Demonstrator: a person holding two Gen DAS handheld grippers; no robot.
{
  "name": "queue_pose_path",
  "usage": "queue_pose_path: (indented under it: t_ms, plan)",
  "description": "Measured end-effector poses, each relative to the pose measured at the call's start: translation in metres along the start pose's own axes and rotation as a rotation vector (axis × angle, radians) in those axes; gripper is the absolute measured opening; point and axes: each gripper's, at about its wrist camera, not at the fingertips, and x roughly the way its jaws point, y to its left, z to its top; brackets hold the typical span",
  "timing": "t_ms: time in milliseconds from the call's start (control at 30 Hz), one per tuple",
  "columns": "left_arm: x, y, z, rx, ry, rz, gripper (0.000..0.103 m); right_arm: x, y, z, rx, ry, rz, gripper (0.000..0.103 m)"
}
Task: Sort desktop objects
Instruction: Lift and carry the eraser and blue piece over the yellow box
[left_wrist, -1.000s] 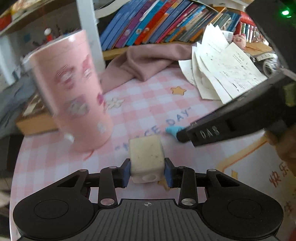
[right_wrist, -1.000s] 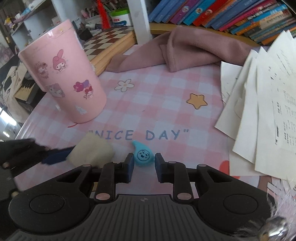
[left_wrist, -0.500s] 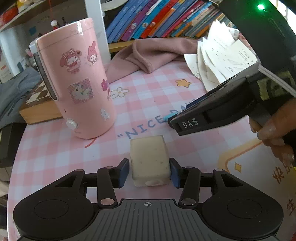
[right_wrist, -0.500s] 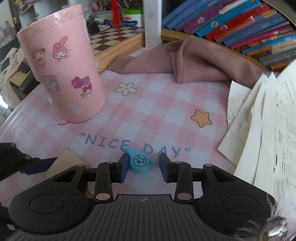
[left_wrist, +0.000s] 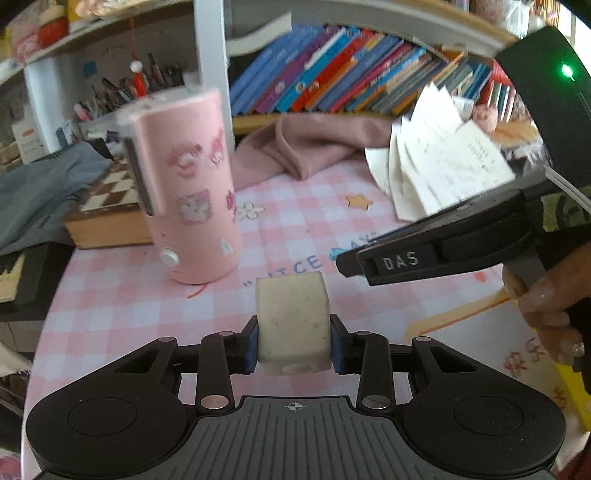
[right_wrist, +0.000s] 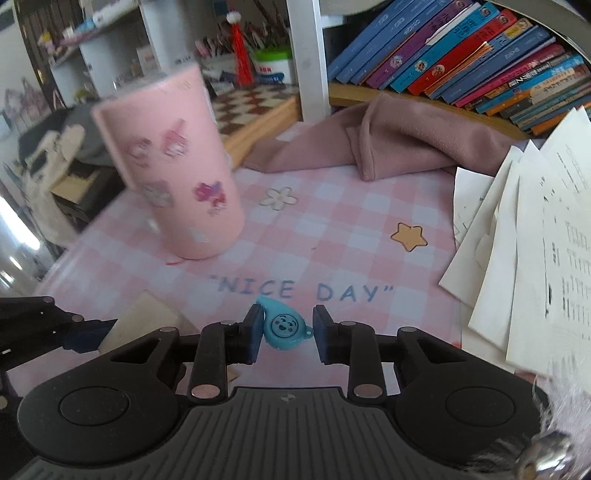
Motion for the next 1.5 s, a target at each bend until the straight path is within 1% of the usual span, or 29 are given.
queue_pose_path:
  t_ms: [200, 367, 500, 633, 767, 967, 1133, 1367, 1500]
  plan:
    - [-0.044, -0.004, -0.012, -0.025, -0.027, -0.027, 0.035, -0.051, 0.007, -0.015, 0.039, -0.059, 0.028, 0.027]
    - [-0.082, -0.012, -0.02, -0.009, -0.056, -0.067, 0.035, -0.1, 0.005, -0.037, 0.061, -0.098, 0.015, 0.027]
    - [-0.112, -0.023, -0.027, 0.015, -0.093, -0.099, 0.035, -0.135, 0.009, -0.061, 0.07, -0.111, -0.011, 0.027]
    - [-0.138, -0.035, -0.038, 0.032, -0.118, -0.127, 0.035, -0.162, 0.018, -0.086, 0.099, -0.12, -0.022, 0.027]
    - [-0.159, -0.041, -0.052, 0.021, -0.126, -0.154, 0.035, -0.186, 0.032, -0.112, 0.131, -0.142, -0.037, 0.027]
    - [-0.184, -0.051, -0.069, 0.065, -0.149, -0.186, 0.035, -0.221, 0.047, -0.147, 0.175, -0.187, -0.082, 0.027]
    - [-0.197, -0.064, -0.081, 0.092, -0.156, -0.235, 0.034, -0.239, 0.056, -0.176, 0.241, -0.201, -0.113, 0.027]
    - [-0.204, -0.084, -0.089, 0.139, -0.153, -0.321, 0.034, -0.267, 0.056, -0.203, 0.292, -0.219, -0.185, 0.027]
    - [-0.197, -0.102, -0.092, 0.171, -0.127, -0.378, 0.034, -0.284, 0.054, -0.222, 0.32, -0.22, -0.258, 0.027]
